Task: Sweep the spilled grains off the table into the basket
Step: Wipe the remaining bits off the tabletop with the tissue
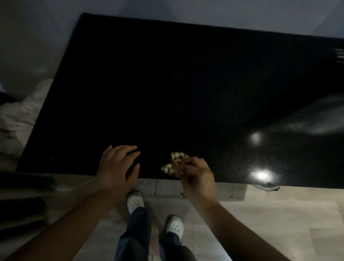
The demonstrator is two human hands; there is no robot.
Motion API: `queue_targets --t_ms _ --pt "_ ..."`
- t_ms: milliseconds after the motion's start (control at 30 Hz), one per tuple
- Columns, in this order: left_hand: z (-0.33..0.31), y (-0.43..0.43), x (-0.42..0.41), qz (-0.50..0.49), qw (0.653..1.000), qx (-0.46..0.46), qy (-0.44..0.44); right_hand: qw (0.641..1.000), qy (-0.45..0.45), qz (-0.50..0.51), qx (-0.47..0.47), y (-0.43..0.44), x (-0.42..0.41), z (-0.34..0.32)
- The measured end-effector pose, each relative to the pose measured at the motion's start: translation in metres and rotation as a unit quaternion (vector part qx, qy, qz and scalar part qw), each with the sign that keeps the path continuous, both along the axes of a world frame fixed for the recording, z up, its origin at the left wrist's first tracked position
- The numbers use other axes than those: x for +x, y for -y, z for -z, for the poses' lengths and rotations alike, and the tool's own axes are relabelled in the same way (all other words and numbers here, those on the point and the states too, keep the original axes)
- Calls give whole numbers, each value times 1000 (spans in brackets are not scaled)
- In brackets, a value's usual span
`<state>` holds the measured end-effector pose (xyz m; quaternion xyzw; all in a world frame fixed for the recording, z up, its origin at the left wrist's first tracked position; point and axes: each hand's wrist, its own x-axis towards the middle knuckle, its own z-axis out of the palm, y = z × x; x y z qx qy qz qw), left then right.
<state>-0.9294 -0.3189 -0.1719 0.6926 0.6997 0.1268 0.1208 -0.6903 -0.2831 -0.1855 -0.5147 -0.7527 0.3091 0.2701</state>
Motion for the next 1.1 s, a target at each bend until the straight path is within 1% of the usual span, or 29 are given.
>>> queue_targets --t_ms 67,167,200,267,333,400,533,633,733,900,1100 --pt "-1 12 -3 -12 1000 -4 0 1000 -9 -22 -11 16 3 -2" --pt "-8 29 -5 -28 999 -20 6 993 45 -86 -66 30 8 -7" --pt "-11 34 -5 -32 999 -25 13 990 55 -89 -92 33 10 -11" --pt "-17 39 -4 -37 999 -27 28 993 26 -49 -104 31 14 -25" --pt "-23 40 -5 -52 997 -37 39 997 -30 -4 -69 14 13 -45" --pt "-29 39 -8 -72 995 -41 58 998 -50 25 -41 -13 6 -64" --pt "-46 30 -14 -92 989 -29 108 995 -28 83 -46 -65 -9 -91" --pt "-58 17 -27 -101 989 -28 103 993 -30 110 -43 -90 -22 -108" --pt "-68 -5 -46 -102 987 -48 118 990 -31 129 -43 -110 -33 -123" --pt "-73 -50 -87 -68 983 -73 153 985 -19 153 -74 -132 -44 -131" --pt "-82 -114 -111 -13 965 -154 210 976 -41 205 -57 -164 -61 -128"
